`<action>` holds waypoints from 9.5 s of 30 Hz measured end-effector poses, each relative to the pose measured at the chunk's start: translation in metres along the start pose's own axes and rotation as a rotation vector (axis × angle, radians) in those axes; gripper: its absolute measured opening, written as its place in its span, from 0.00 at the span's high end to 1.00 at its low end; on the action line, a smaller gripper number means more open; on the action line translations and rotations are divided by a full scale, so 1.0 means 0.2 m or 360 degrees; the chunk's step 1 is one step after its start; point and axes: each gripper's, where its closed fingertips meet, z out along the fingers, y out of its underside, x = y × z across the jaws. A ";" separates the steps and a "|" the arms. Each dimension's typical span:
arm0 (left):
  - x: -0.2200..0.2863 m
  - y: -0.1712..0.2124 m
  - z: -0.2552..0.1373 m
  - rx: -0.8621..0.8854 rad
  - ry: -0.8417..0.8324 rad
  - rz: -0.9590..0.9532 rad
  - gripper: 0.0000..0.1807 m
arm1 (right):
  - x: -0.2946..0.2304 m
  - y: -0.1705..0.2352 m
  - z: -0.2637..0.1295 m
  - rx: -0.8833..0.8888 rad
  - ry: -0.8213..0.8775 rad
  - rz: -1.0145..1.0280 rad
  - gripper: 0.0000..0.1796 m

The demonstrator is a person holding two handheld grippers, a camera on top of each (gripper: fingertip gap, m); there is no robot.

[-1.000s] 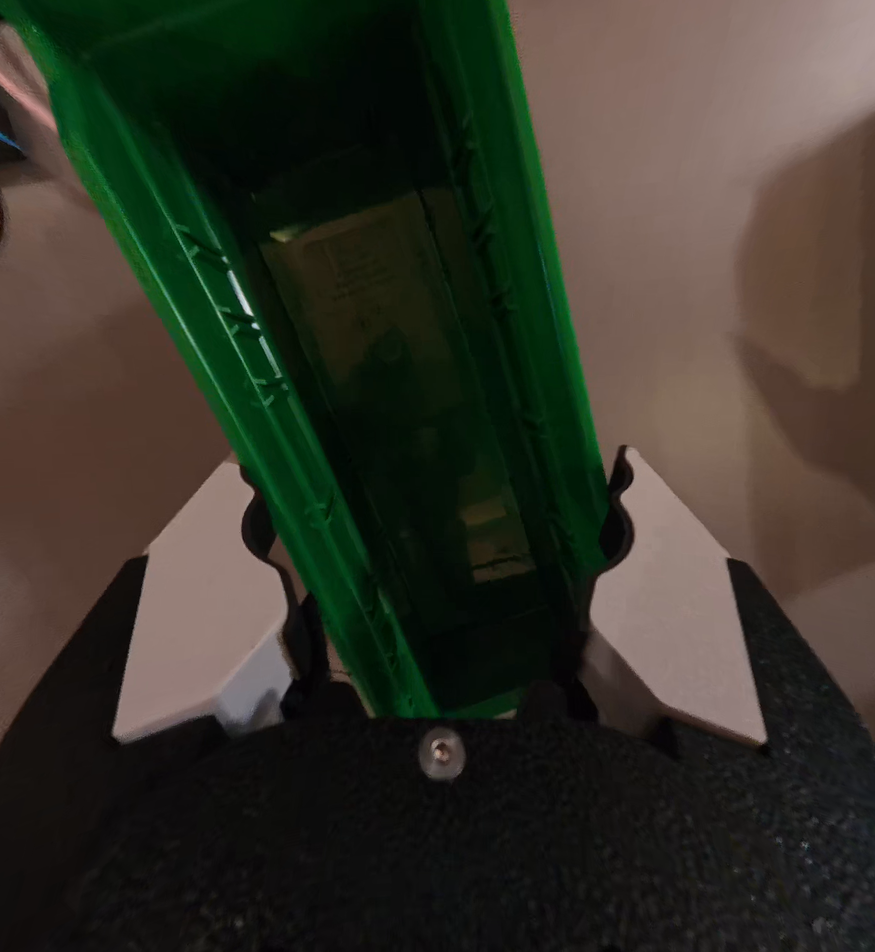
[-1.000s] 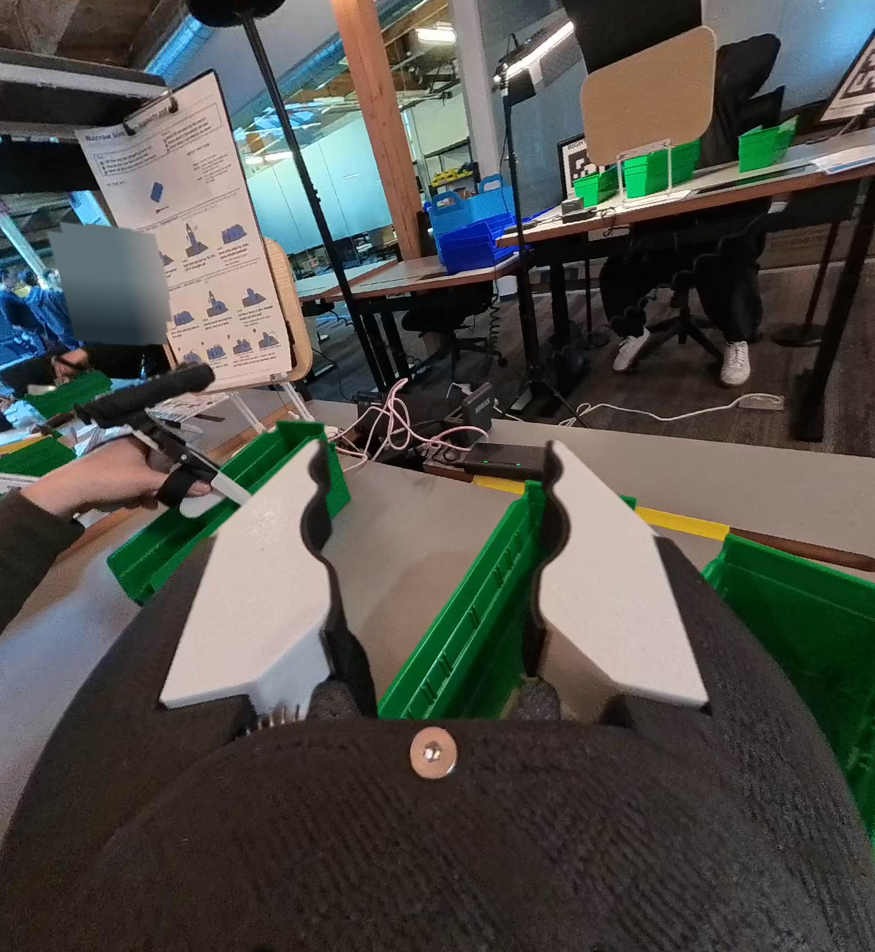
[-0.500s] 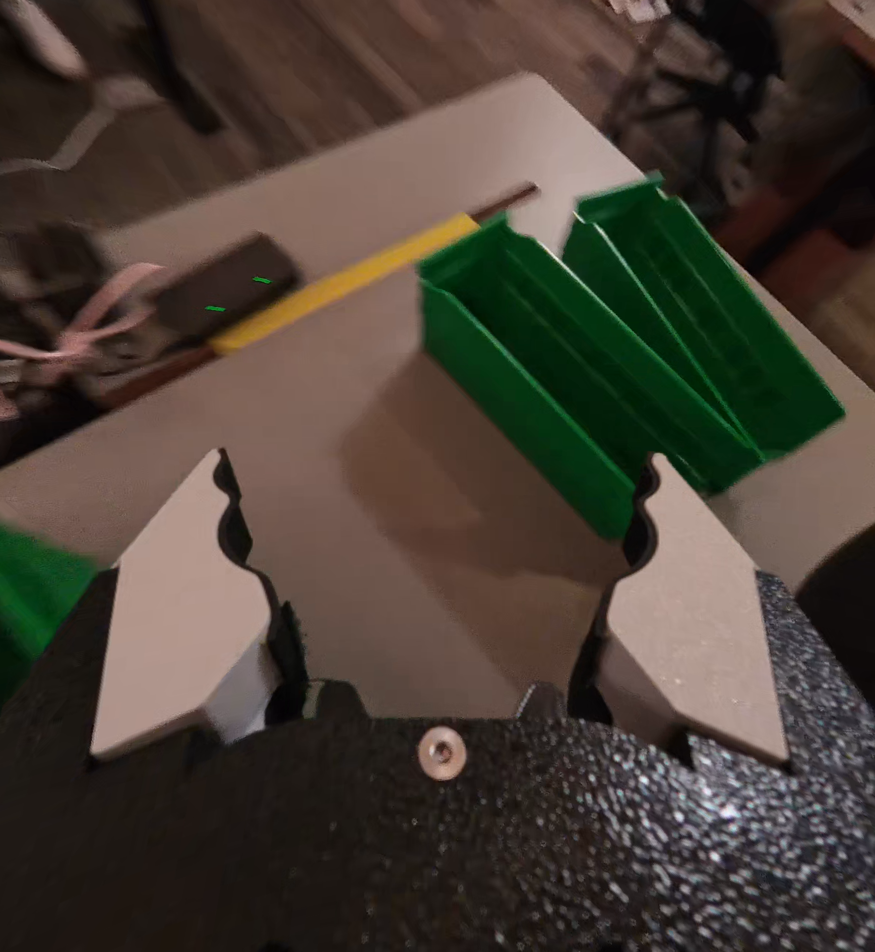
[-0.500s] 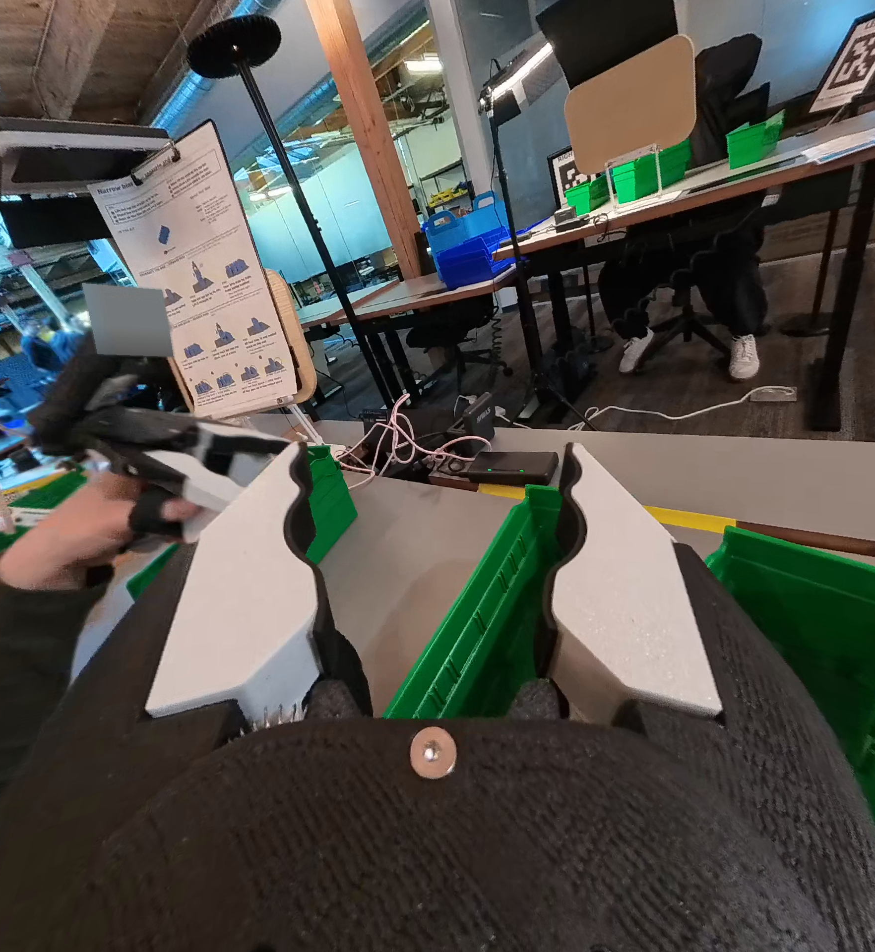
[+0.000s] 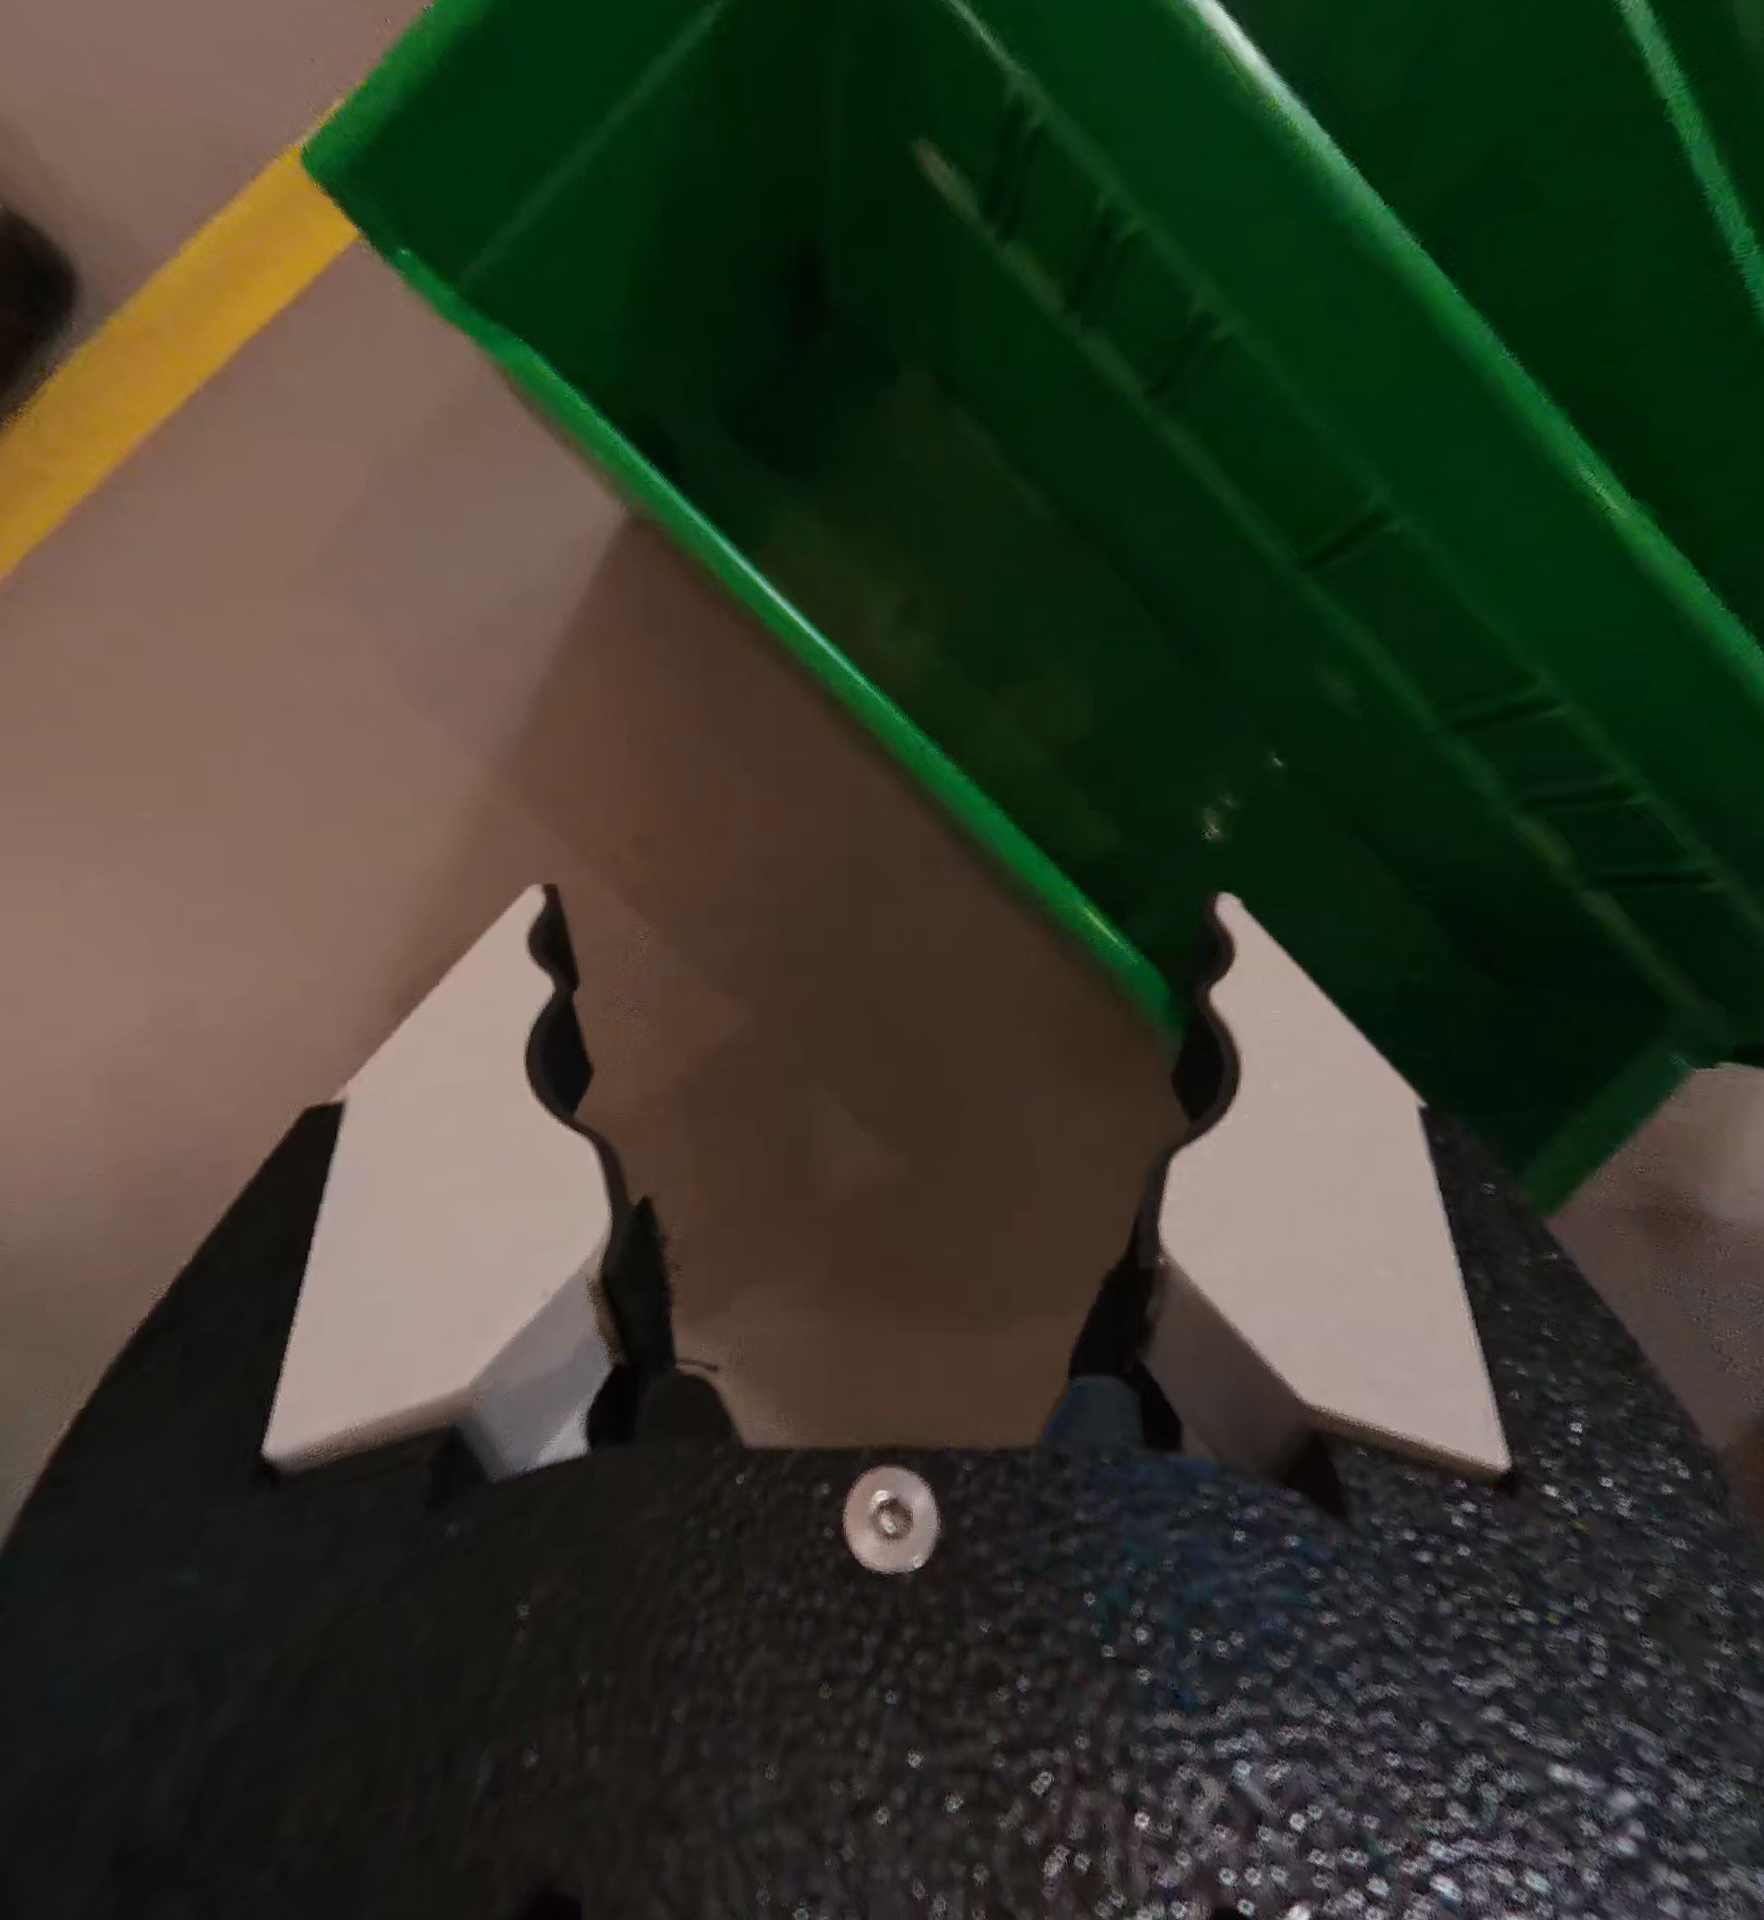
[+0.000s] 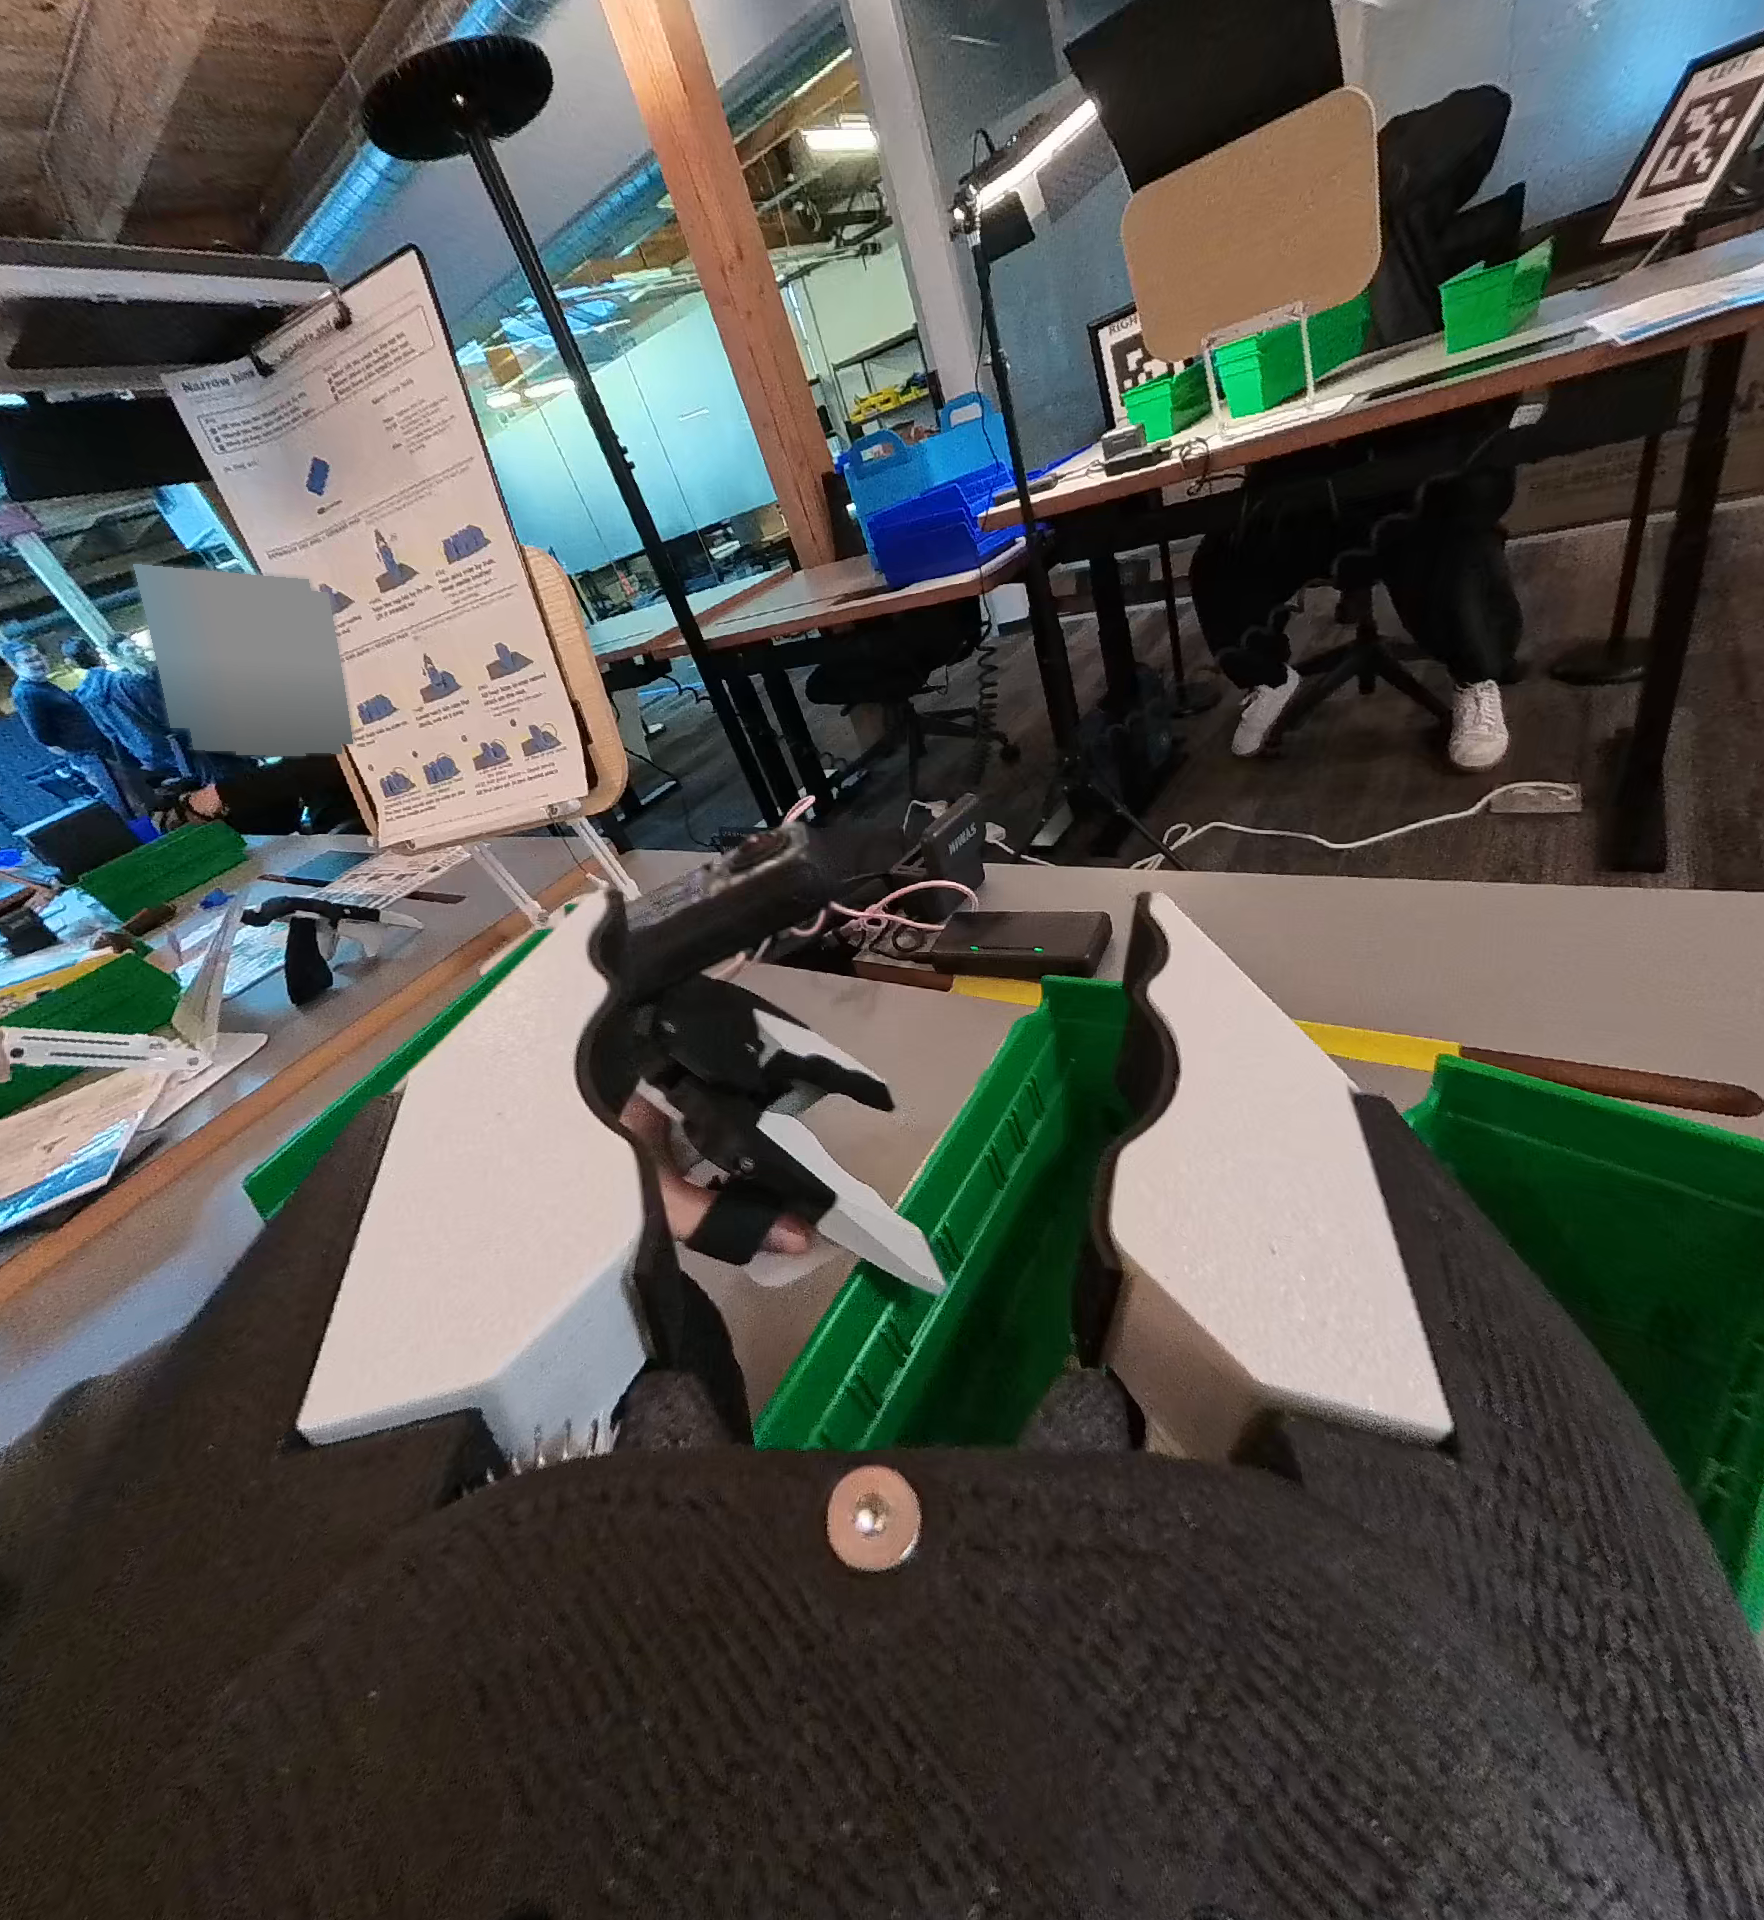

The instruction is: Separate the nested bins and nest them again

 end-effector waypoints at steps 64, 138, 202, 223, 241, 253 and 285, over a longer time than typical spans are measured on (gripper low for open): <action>-0.95 0.81 -1.30 0.0342 -0.0176 -0.0924 0.37 | -0.07 -0.03 0.02 0.0054 -0.0147 0.0054 0.51; -1.00 0.90 -0.85 0.0091 -0.0231 -0.1087 0.35 | 0.01 0.08 0.09 -0.0111 -0.0037 0.0038 0.50; 0.65 -0.29 0.26 -0.0410 0.0600 -0.0064 0.93 | 0.28 -0.17 -0.24 0.0380 0.0129 0.0140 0.58; -0.53 -0.02 -1.26 0.0105 0.0103 -0.0431 0.99 | 0.24 -0.18 -0.23 0.0402 0.0094 0.0143 0.57; -1.18 0.89 -1.47 -0.0055 -0.0259 -0.1234 0.99 | 0.19 -0.11 -0.12 0.0261 0.0050 0.0115 0.57; -1.11 0.94 -1.30 -0.0102 -0.0384 -0.1398 0.99 | 0.17 -0.09 -0.12 0.0235 -0.0011 0.0143 0.57; -1.16 0.98 -1.19 0.0410 -0.0489 -0.1115 0.99 | 0.10 -0.07 -0.07 0.0161 0.0044 0.0038 0.57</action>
